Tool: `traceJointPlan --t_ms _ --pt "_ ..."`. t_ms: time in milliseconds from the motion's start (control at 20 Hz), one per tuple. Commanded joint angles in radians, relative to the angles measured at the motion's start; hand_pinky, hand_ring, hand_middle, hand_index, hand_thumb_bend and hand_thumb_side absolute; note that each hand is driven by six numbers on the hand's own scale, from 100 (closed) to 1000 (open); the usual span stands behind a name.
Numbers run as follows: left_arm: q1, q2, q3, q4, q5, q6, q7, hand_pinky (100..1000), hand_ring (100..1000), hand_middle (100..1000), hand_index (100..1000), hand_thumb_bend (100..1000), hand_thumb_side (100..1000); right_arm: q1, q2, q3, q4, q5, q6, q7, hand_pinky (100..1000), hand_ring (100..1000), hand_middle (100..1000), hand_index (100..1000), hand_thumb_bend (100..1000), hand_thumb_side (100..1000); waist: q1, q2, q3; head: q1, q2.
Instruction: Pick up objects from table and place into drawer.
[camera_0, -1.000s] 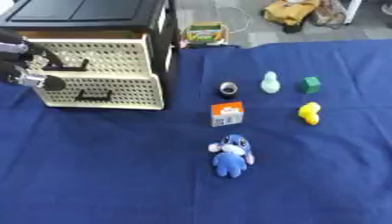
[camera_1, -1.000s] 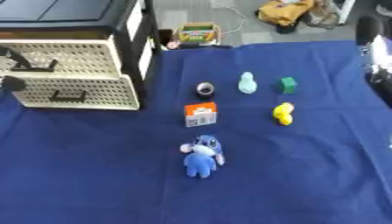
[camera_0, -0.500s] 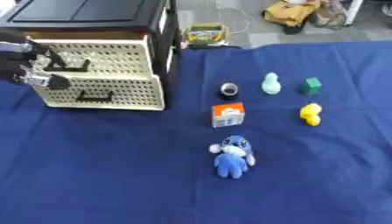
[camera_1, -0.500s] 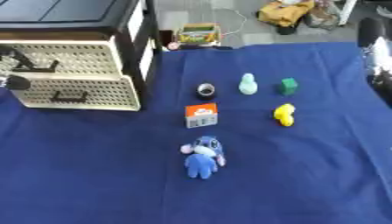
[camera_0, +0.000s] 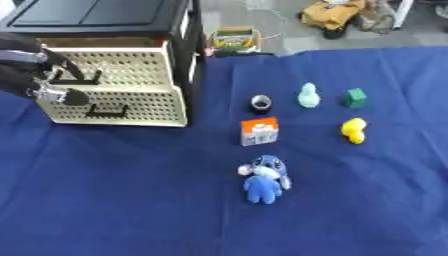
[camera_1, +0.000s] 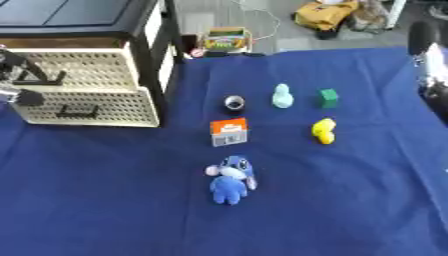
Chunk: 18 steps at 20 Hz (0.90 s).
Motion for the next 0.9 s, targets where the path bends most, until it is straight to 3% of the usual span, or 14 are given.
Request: traceJointPlan --t_ms 50,500,900 --pt "-0.018 0.014 -0.005 0.019 -0.03 -0.011 -0.001 100 100 100 907 615 1000 -0.008 -0.016 -0.01 -0.017 -0.002 0.001 -0.003 620 581 451 732 448 769 -0.001 -0.016 -0.001 0.005 -0.01" --pt "-0.016 0.002 -0.019 0.064 -0.082 -0.043 -0.001 100 100 100 910 627 1000 -0.008 -0.015 -0.012 -0.017 -0.002 0.001 -0.005 621 582 450 733 448 769 -0.002 -0.013 -0.005 0.007 -0.012" --pt "-0.015 0.002 -0.021 0.052 -0.065 -0.058 -0.001 100 100 100 802 616 1000 -0.008 -0.013 -0.013 -0.017 -0.003 0.002 -0.006 621 583 451 733 448 768 -0.005 -0.014 -0.003 0.008 -0.012"
